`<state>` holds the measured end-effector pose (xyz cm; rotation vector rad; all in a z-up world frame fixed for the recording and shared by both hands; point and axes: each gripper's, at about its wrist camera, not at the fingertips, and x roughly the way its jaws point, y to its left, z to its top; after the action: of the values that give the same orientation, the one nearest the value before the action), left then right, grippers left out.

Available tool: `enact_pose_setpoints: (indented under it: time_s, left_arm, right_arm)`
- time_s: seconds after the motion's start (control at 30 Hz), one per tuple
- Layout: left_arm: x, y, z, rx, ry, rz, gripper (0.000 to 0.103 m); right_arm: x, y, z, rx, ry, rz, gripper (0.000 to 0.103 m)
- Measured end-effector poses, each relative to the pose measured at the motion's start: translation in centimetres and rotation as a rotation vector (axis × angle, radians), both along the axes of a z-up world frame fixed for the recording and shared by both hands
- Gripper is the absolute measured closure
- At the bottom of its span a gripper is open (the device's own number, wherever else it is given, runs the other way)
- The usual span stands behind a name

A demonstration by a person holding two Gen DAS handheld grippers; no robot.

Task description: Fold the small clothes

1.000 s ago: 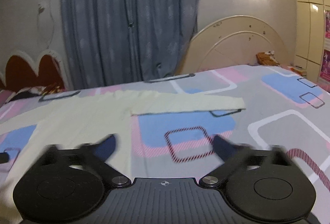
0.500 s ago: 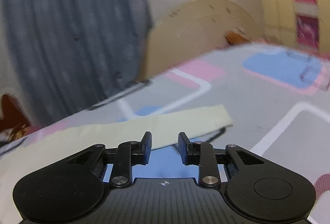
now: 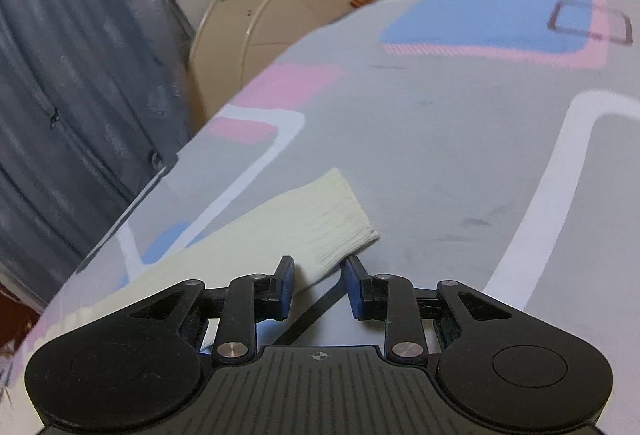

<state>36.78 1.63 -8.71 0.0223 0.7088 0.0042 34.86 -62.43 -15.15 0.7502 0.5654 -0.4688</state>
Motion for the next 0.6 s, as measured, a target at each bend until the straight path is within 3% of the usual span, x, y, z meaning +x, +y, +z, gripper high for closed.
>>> enact_pose_setpoints:
  time_s: [0.23,0.27,0.3,0.33,0.37,0.5,0.57,0.6]
  left_arm:
    - [0.9,1.0,0.2,-0.011,0.016,-0.009,0.006]
    - [0.9,1.2,0.3,-0.008,0.017,-0.012,0.006]
    - [1.0,1.5,0.4,-0.002,0.017,-0.009,0.006]
    - [1.1,1.8,0.5,0.0,0.018,-0.002,0.006]
    - [1.2,2.2,0.7,-0.005,0.017,0.007,0.005]
    - [1.8,4.0,1.1,-0.054,0.033,0.022,0.007]
    - [2.3,4.4,1.3,-0.053,0.033,0.018,0.019]
    - [2.6,4.5,1.4,-0.04,0.033,0.018,0.02]
  right_arm:
    - [0.7,-0.3,0.8,-0.049,0.023,0.011,0.076]
    - [0.8,-0.2,0.9,-0.06,0.031,0.013,0.08]
    - [1.0,-0.1,1.1,-0.082,0.05,0.024,0.094]
    - [1.4,0.3,1.2,-0.097,0.066,0.03,0.101]
    - [1.7,0.8,1.6,-0.129,0.075,0.037,0.101]
    - [3.9,6.9,4.6,-0.298,0.029,0.176,0.101]
    - [4.9,11.9,6.0,-0.37,-0.025,0.309,0.101]
    - [5.4,14.5,6.5,-0.392,-0.05,0.373,0.101]
